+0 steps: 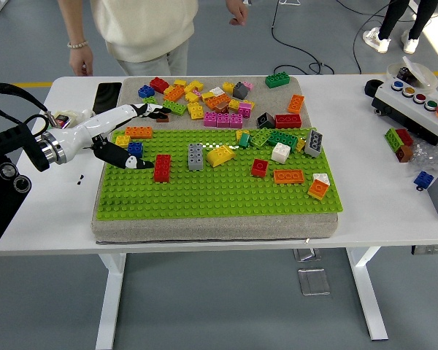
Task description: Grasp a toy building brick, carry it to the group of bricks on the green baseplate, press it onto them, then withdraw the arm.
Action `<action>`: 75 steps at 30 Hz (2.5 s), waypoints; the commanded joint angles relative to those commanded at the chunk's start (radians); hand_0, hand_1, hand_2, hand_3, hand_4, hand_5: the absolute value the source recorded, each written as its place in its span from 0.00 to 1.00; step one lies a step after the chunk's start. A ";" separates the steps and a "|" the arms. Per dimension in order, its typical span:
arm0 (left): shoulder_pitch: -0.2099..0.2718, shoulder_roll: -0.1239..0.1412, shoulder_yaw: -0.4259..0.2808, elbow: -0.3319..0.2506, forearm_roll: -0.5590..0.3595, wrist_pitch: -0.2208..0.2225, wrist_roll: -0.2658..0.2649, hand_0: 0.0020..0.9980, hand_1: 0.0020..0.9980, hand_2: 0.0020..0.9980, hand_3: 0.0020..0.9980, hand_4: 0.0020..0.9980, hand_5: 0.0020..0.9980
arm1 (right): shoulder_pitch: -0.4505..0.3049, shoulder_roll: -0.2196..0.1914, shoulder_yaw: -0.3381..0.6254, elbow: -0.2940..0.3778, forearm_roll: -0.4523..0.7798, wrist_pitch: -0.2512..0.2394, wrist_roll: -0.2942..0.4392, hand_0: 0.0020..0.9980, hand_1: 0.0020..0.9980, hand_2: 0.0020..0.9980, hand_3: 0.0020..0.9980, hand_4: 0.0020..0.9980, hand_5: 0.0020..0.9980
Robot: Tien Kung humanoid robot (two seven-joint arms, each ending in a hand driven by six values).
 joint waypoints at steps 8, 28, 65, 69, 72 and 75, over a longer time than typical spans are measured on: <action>-0.044 -0.049 0.075 0.076 0.136 0.040 0.001 1.00 0.95 0.93 0.96 0.92 0.07 | 0.004 0.001 -0.006 0.000 0.004 -0.004 0.002 0.73 0.64 0.68 0.62 0.95 0.49; -0.217 -0.122 0.214 0.359 0.352 0.083 -0.010 1.00 0.96 0.93 0.96 0.93 0.08 | 0.012 0.001 -0.029 0.000 0.009 -0.008 0.000 0.72 0.64 0.68 0.62 0.95 0.49; -0.271 -0.180 0.207 0.533 0.343 0.092 0.029 0.99 0.89 0.84 0.89 0.92 0.07 | 0.012 0.001 -0.031 0.000 0.010 -0.005 0.001 0.72 0.64 0.68 0.62 0.95 0.49; -0.274 -0.182 0.208 0.538 0.334 0.098 0.033 0.95 0.85 0.80 0.86 0.91 0.06 | 0.013 0.001 -0.031 0.000 0.010 -0.006 0.001 0.72 0.64 0.68 0.62 0.95 0.49; -0.277 -0.185 0.208 0.543 0.328 0.099 0.035 0.95 0.85 0.80 0.86 0.91 0.06 | 0.013 0.001 -0.030 0.000 0.011 -0.006 0.002 0.72 0.64 0.68 0.62 0.95 0.49; -0.279 -0.185 0.202 0.546 0.330 0.082 0.036 0.94 0.85 0.79 0.84 0.92 0.07 | 0.013 0.001 -0.031 0.000 0.012 -0.006 0.002 0.72 0.64 0.68 0.62 0.95 0.49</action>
